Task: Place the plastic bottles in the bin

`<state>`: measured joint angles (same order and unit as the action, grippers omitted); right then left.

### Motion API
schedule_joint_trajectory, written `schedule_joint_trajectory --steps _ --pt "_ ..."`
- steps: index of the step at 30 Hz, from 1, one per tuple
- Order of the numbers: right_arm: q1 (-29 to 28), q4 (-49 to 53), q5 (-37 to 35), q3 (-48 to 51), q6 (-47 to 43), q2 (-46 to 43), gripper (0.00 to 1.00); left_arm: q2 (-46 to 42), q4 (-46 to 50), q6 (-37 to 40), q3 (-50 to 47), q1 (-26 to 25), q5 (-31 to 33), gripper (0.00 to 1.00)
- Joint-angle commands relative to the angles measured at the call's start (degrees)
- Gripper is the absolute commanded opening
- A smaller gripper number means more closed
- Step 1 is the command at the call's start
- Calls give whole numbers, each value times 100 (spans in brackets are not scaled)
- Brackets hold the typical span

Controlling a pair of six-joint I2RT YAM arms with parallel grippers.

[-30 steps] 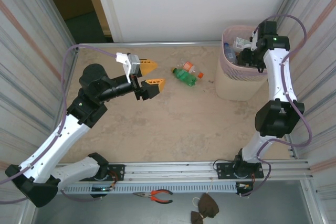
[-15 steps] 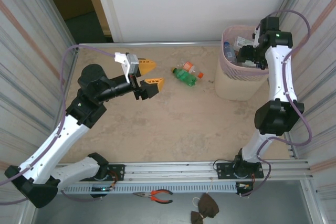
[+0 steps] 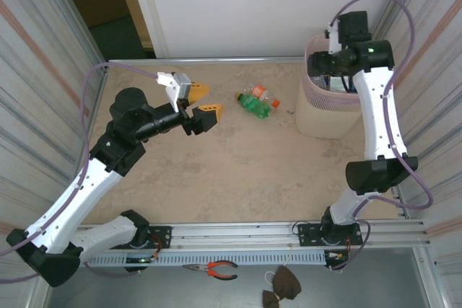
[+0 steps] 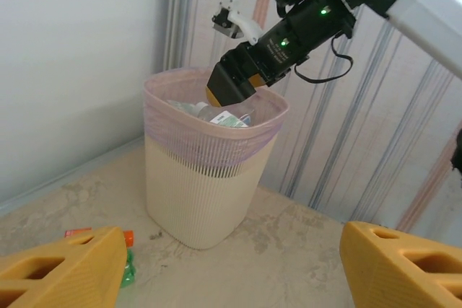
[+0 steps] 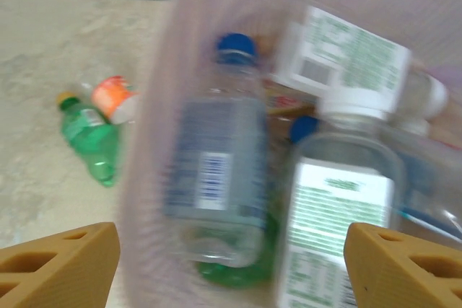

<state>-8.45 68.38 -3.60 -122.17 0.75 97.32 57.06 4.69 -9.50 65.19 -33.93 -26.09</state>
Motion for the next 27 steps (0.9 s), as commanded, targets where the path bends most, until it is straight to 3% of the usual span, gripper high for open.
schedule_joint_trajectory --steps 1,9,17,27 --pt "-522 -417 394 -56 -393 -55 79 -157 226 -150 -45 110 261 78" --pt "-1339 -941 705 23 -993 782 76 -507 459 -325 -307 334 456 77" --pt "-1884 -1121 58 -209 -1181 1967 70 -672 539 -433 -427 433 526 77" --pt "-2069 -1002 -423 -1044 -1157 3443 67 -770 689 -516 -445 473 576 77"
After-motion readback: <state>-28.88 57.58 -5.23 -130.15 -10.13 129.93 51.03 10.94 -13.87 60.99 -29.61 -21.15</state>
